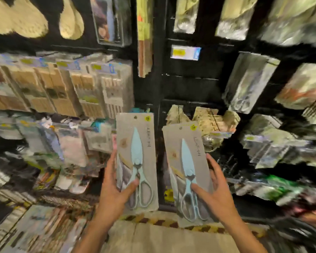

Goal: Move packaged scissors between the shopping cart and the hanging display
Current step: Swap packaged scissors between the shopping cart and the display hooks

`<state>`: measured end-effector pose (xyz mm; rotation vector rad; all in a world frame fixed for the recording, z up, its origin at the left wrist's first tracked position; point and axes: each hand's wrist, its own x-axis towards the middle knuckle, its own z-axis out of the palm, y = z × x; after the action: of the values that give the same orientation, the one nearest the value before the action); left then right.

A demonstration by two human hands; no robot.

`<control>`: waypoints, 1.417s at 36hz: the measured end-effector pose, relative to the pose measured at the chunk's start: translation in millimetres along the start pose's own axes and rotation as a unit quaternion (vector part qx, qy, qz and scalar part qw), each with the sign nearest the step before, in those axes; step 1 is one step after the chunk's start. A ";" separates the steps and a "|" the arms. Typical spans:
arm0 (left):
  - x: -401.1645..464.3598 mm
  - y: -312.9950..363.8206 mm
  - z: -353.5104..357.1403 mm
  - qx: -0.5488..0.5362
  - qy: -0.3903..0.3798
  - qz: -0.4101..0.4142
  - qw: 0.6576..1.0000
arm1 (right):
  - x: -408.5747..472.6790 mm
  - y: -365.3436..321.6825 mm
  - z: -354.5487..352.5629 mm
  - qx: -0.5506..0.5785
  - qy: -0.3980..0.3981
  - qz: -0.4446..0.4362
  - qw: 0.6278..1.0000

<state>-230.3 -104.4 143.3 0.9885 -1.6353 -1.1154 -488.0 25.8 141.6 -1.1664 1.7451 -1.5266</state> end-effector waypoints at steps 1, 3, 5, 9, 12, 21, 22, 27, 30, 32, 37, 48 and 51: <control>-1.2 8.6 16.6 0.005 -0.013 0.008 1.000 | -3.8 0.8 -18.0 0.002 0.012 0.001 1.000; -3.6 22.6 47.6 0.011 -0.030 0.029 0.999 | -10.9 1.6 -51.1 -0.003 0.034 -0.001 0.999; -5.6 32.2 75.4 0.006 -0.035 0.030 0.999 | -16.9 3.1 -81.2 -0.007 0.053 -0.004 0.999; -7.5 53.3 118.9 -0.011 -0.060 0.018 0.998 | -23.2 2.3 -130.0 -0.007 0.086 -0.022 0.996; -3.6 73.5 146.2 -0.009 -0.073 0.036 0.997 | -23.4 -0.9 -158.6 0.011 0.104 -0.030 0.994; 27.6 110.0 202.4 -0.007 -0.120 0.068 0.990 | 7.4 -2.3 -205.9 0.032 0.153 -0.047 0.987; 33.2 112.4 207.7 -0.007 -0.124 0.072 0.990 | 13.2 -3.2 -208.7 0.031 0.156 -0.051 0.986; 70.8 109.9 232.3 -0.017 -0.136 0.077 0.988 | 48.5 -0.8 -222.1 0.027 0.178 -0.073 0.981; 95.8 109.0 246.6 -0.023 -0.147 0.089 0.985 | 75.4 3.0 -231.2 0.019 0.196 -0.076 0.977; 111.0 111.4 255.2 -0.029 -0.147 0.098 0.984 | 93.3 3.8 -236.9 0.016 0.208 -0.076 0.975; 147.4 113.8 271.8 -0.043 -0.153 0.092 0.983 | 129.2 -1.3 -250.5 0.007 0.225 -0.078 0.971; 187.0 111.6 293.4 -0.055 -0.168 0.096 0.980 | 186.7 1.6 -267.0 0.021 0.221 -0.079 0.972; 191.0 111.5 299.7 -0.061 -0.177 0.094 0.978 | 199.1 1.4 -270.8 0.022 0.220 -0.087 0.971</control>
<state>-582.8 -180.5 236.3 0.5644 -1.8710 -1.2956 -811.3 -11.2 226.0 -1.0340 1.9089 -2.0440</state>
